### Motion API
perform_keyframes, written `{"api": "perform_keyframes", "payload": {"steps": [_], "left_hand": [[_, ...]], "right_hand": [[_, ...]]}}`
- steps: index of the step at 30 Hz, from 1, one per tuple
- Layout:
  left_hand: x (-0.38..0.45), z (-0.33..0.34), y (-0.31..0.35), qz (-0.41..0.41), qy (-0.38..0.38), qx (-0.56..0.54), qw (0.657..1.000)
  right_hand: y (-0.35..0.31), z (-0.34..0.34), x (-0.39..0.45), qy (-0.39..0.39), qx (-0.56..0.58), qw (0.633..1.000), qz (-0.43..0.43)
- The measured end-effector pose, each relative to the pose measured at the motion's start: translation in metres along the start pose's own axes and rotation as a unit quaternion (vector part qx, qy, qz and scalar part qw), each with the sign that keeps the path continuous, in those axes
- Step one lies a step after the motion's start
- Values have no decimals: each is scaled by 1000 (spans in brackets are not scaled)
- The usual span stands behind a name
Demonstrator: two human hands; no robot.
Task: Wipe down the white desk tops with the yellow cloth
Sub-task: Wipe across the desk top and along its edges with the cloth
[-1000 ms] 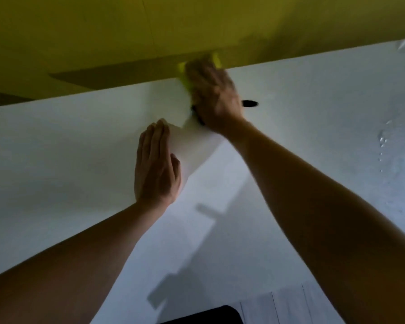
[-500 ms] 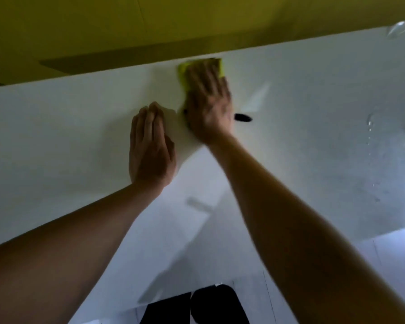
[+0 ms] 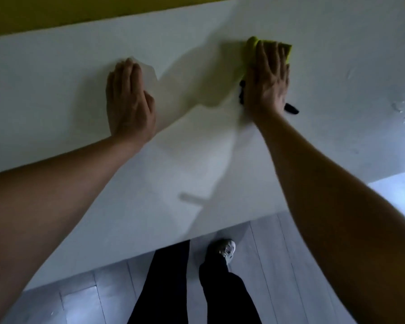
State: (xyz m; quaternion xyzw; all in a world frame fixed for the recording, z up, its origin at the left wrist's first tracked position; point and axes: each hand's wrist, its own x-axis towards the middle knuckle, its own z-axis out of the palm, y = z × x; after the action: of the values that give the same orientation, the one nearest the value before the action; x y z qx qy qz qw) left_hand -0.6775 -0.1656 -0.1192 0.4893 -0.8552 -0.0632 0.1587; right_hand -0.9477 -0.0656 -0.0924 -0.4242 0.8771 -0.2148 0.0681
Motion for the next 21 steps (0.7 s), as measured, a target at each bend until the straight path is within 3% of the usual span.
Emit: {"api": "perform_keyframes", "payload": {"steps": [4, 7, 13, 21], "left_hand": [[-6, -5, 6, -20, -14, 10, 1000], [-17, -9, 11, -24, -30, -4, 999], [-72, -21, 33, -14, -29, -21, 999], [-152, -2, 152, 99, -37, -53, 993]], "right_hand": [[-52, 27, -106, -4, 31, 992, -126], [-83, 34, -198, -54, 58, 981, -180], [-30, 13, -225, -80, 40, 969, -231], [119, -54, -195, 1, -12, 996, -88]]}}
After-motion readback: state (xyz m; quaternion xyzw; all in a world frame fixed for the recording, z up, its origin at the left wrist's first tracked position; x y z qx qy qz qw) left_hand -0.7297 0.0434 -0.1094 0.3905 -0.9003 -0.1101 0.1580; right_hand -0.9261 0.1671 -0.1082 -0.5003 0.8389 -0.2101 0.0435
